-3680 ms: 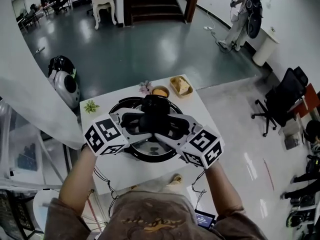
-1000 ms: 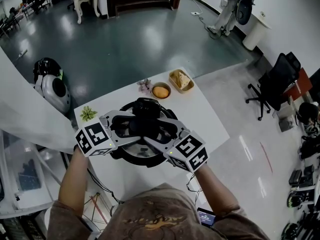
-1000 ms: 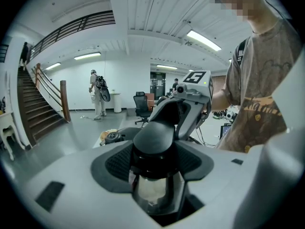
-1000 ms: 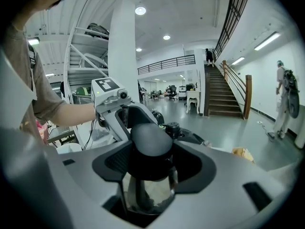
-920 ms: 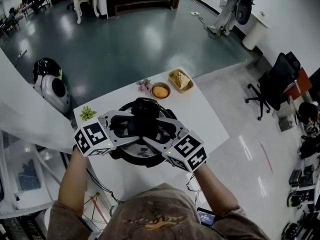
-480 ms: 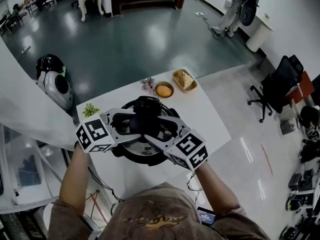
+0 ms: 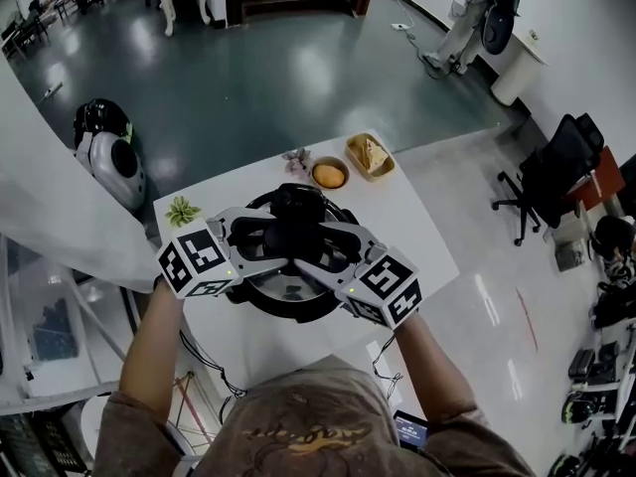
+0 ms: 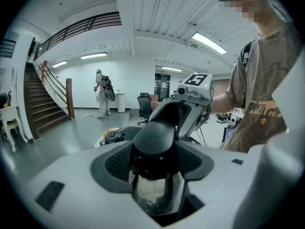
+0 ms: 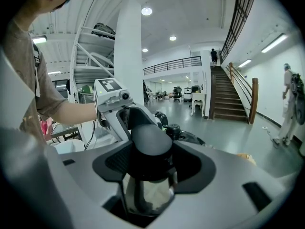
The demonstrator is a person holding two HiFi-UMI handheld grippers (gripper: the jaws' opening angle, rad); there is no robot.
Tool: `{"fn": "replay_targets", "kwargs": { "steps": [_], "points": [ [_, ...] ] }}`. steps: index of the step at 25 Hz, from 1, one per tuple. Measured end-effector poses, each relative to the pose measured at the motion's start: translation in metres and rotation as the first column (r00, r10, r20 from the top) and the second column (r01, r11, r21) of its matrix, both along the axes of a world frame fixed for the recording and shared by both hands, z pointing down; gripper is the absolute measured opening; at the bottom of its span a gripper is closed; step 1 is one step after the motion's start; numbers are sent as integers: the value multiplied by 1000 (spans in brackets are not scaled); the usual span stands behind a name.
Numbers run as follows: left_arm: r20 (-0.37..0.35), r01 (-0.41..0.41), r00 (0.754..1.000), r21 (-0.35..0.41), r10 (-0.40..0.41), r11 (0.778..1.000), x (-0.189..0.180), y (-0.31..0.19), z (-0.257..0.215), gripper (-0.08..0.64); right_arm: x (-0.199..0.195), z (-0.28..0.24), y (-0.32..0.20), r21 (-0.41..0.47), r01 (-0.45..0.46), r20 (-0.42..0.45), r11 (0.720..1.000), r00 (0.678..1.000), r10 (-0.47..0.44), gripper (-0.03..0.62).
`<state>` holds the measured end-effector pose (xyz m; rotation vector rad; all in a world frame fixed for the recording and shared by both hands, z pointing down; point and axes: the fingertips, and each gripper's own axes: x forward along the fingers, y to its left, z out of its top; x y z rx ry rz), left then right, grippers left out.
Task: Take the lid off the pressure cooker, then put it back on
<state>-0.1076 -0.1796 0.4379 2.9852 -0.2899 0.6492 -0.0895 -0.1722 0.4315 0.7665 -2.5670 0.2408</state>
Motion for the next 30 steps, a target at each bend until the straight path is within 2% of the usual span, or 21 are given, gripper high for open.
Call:
{"fn": "replay_targets", "kwargs": {
  "steps": [5, 7, 10, 21, 24, 30],
  "points": [
    [-8, -11, 1000, 3, 11, 1000, 0, 0, 0, 270, 1, 1, 0, 0, 7, -4, 1000, 1000, -7, 261],
    [11, -2, 1000, 2, 2, 1000, 1, 0, 2, 268, 3, 5, 2, -26, 22, -23, 999, 999, -23, 261],
    [40, 11, 999, -1, -11, 1000, 3, 2, 9, 265, 3, 9, -1, -27, 31, -1, 999, 1000, -31, 264],
    [26, 35, 999, 9, -35, 999, 3, -1, 10, 268, 2, 9, -3, -3, 45, 39, 999, 998, -44, 261],
    [26, 39, 999, 17, -39, 999, 3, -1, 10, 268, 4, 12, -1, -9, 48, 26, 999, 999, -48, 261],
    [30, 124, 992, 13, -125, 992, 2, 1, 14, 268, 3, 15, -3, -19, 132, 37, 991, 991, -131, 258]
  ]
}}
